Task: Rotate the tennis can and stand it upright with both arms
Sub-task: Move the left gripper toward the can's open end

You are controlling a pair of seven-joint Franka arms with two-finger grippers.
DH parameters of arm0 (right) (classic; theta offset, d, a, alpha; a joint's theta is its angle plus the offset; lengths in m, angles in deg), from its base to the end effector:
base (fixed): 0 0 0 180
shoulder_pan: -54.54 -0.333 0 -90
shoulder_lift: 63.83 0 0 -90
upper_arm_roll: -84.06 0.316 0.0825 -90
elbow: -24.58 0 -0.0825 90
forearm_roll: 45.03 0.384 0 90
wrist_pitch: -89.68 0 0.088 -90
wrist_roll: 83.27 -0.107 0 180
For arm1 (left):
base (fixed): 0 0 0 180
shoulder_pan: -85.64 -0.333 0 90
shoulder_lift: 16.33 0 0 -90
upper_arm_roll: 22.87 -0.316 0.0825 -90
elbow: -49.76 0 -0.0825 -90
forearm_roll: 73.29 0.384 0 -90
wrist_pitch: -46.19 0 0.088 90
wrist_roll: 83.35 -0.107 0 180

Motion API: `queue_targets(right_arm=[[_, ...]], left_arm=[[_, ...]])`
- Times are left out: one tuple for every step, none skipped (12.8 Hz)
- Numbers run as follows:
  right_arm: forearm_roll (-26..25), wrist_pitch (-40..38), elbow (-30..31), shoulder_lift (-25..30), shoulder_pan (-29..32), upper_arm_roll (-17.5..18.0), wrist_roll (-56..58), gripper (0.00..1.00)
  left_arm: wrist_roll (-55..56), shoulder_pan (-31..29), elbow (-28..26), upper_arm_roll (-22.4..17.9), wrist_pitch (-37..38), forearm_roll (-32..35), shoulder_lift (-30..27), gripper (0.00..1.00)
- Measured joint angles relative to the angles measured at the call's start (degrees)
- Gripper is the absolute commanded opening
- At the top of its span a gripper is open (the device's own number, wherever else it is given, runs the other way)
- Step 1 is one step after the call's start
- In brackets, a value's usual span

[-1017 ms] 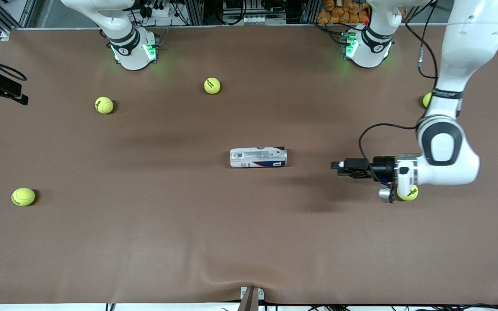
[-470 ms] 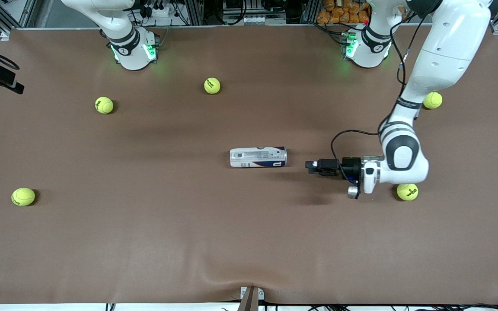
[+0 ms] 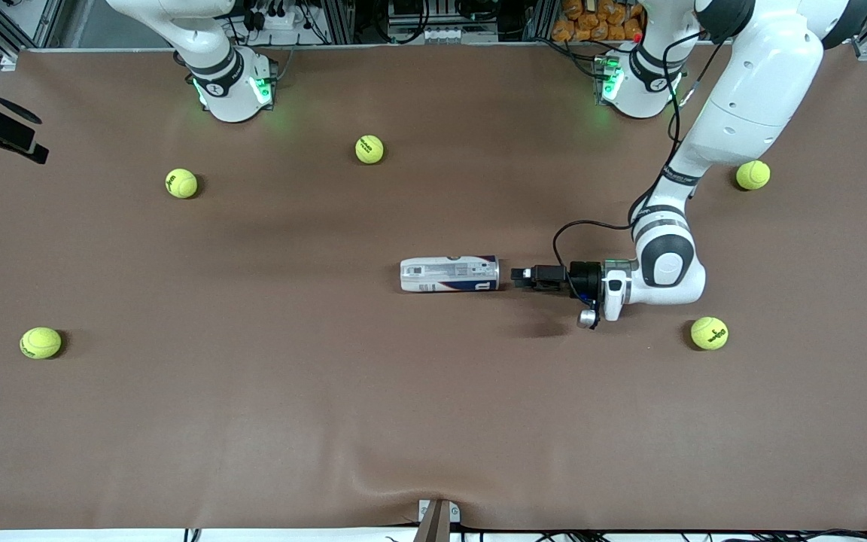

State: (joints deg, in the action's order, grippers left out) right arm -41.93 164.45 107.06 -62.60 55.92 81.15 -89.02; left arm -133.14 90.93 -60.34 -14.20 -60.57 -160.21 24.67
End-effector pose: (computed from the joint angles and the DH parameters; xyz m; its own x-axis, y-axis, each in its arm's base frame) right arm 0.5171 -0.0323 0.6746 0.9802 -0.1595 -0.1174 -0.1655 -0.9853 -0.0430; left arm 0.5482 -0.2147 0.1302 0.9816 -0.0751 -0.1758 0.1583 -0.1964 0.9677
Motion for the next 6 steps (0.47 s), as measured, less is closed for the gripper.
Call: queue_targets(right_arm=[[-0.23,0.00,0.00,0.00,0.06,-0.20,-0.01,1.00],[-0.59,0.00,0.00,0.00,0.09,-0.34,-0.01,1.00],[-1.17,0.00,0.00,0.00,0.09,-0.34,-0.01,1.00],[-1.65,0.00,0.00,0.00,0.09,-0.33,0.03,1.00],[-1.91,0.04,0.00,0.00,0.09,-0.32,0.66,1.00],[-2.05,0.19,0.00,0.00,0.08,-0.32,2.11,1.00]], left_arm=[[0.00,0.14,-0.56,0.03,0.00,-0.04,0.00,1.00],[0.00,0.53,-1.18,0.06,0.00,-0.43,0.00,1.00],[-0.01,1.22,-1.73,0.10,0.00,-1.61,0.01,1.00],[-0.06,2.18,-1.98,0.10,-0.09,-3.07,0.00,1.00],[-0.08,3.19,-1.98,0.12,-0.69,-4.35,0.00,1.00],[-0.08,4.09,-1.76,0.12,-1.71,-5.30,0.07,1.00]])
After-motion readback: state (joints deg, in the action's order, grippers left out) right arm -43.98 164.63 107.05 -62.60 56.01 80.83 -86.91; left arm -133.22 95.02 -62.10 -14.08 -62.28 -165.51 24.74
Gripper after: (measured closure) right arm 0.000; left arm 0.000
